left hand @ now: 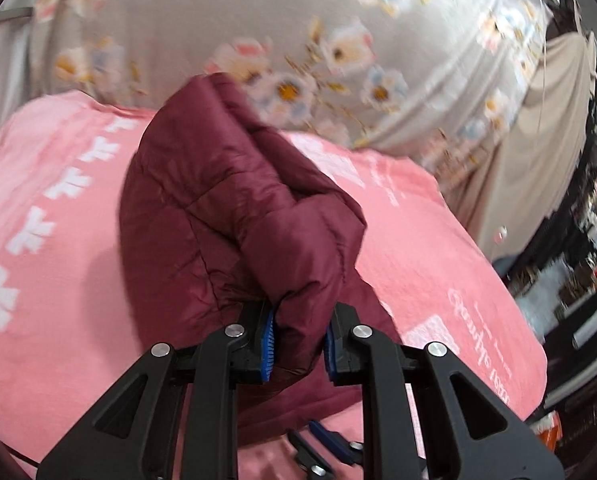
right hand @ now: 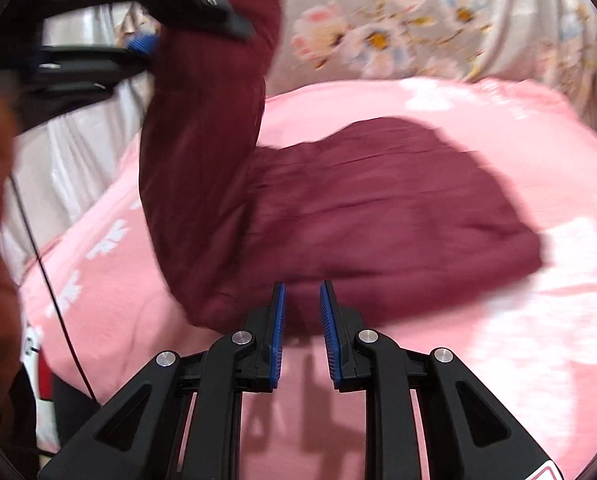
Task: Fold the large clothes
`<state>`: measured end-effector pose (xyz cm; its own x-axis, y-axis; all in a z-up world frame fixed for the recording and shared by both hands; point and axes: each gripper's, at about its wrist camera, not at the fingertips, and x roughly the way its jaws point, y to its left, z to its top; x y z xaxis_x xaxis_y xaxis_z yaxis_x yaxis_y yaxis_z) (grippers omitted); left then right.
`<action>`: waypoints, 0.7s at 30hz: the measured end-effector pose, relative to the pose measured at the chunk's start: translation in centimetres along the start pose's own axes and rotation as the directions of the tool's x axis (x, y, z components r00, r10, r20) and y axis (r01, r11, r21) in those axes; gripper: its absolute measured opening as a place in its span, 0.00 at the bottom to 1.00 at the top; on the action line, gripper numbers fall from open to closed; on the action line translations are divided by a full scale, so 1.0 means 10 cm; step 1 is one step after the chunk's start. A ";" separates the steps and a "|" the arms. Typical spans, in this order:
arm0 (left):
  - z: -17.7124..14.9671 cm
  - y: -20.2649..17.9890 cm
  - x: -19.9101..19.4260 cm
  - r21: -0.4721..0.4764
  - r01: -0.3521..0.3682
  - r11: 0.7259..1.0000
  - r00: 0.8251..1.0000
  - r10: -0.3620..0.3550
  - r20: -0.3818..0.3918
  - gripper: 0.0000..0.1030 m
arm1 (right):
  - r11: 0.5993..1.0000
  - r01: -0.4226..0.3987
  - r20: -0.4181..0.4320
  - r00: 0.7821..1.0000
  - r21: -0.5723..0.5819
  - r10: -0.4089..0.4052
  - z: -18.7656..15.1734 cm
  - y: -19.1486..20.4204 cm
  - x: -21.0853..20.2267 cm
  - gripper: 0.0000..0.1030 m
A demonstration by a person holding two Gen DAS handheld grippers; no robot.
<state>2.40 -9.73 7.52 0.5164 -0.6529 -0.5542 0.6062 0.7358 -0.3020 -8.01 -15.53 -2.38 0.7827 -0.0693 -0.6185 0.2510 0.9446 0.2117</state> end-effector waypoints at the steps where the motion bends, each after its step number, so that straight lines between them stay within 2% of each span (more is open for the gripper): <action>1: -0.02 -0.11 0.12 0.008 0.006 1.000 1.000 -0.006 -0.026 0.17 | 1.000 0.026 0.005 1.000 0.002 -0.026 -0.02 -0.08 -0.06 0.19; 5: -0.21 -0.42 0.57 0.039 0.012 0.999 0.992 -0.007 -0.125 0.17 | 0.988 0.142 -0.017 0.990 0.060 -0.141 -0.09 -0.60 -0.26 0.19; 7: -0.36 -0.52 0.86 0.046 0.015 0.999 0.978 -0.005 -0.209 0.18 | 0.977 0.181 -0.042 0.983 0.109 -0.177 -0.05 -0.86 -0.31 0.19; 9: -0.53 -0.56 1.02 0.043 0.002 0.999 0.965 0.009 -0.261 0.18 | 0.968 0.186 -0.069 0.982 0.169 -0.176 0.03 -1.10 -0.34 0.20; 11: -0.61 -0.54 0.94 0.028 -0.001 1.000 0.966 0.009 -0.258 0.24 | 0.958 0.155 -0.080 0.987 0.242 -0.140 0.18 -1.33 -0.38 0.22; 13: -0.62 -0.49 0.74 -0.015 0.046 0.999 0.967 -0.049 -0.249 0.50 | 0.952 0.122 -0.047 0.992 0.279 -0.114 0.35 -1.44 -0.46 0.41; 14: -0.59 -0.43 0.55 -0.058 0.083 0.995 0.968 -0.095 -0.231 0.57 | 0.953 0.108 -0.022 0.994 0.284 -0.106 0.43 -1.45 -0.49 0.45; 15: -0.57 -0.37 0.38 -0.093 0.104 0.990 0.972 -0.121 -0.200 0.70 | 0.956 0.092 0.011 0.995 0.280 -0.099 0.55 -1.44 -0.52 0.52; 16: -0.55 -0.33 0.26 -0.111 0.109 0.988 0.978 -0.127 -0.167 0.77 | 0.960 0.079 0.030 0.995 0.270 -0.091 0.62 -1.41 -0.54 0.54; 18: -0.49 -0.23 0.00 -0.107 0.049 0.993 0.995 -0.058 -0.084 0.78 | 0.972 0.041 0.068 0.996 0.231 -0.058 0.82 -1.32 -0.53 0.58; 19: -0.47 -0.13 -0.09 -0.100 -0.020 0.995 0.998 0.015 -0.054 0.78 | 0.979 0.015 0.081 0.996 0.205 -0.033 0.92 -1.24 -0.50 0.63; 20: -0.45 0.00 -0.11 -0.111 -0.096 0.989 0.995 0.091 -0.047 0.78 | 0.983 -0.008 0.086 0.996 0.183 -0.008 1.00 -1.16 -0.45 0.65; 21: -0.44 0.10 -0.09 -0.127 -0.141 0.982 0.989 0.136 -0.052 0.78 | 0.986 -0.026 0.081 0.997 0.164 0.013 1.07 -1.08 -0.39 0.68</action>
<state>-0.10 -7.67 4.30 0.5618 -0.5366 -0.6296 0.4451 0.8376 -0.3168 -7.75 -28.92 5.83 0.8295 -0.0830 -0.5523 0.3204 0.8807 0.3489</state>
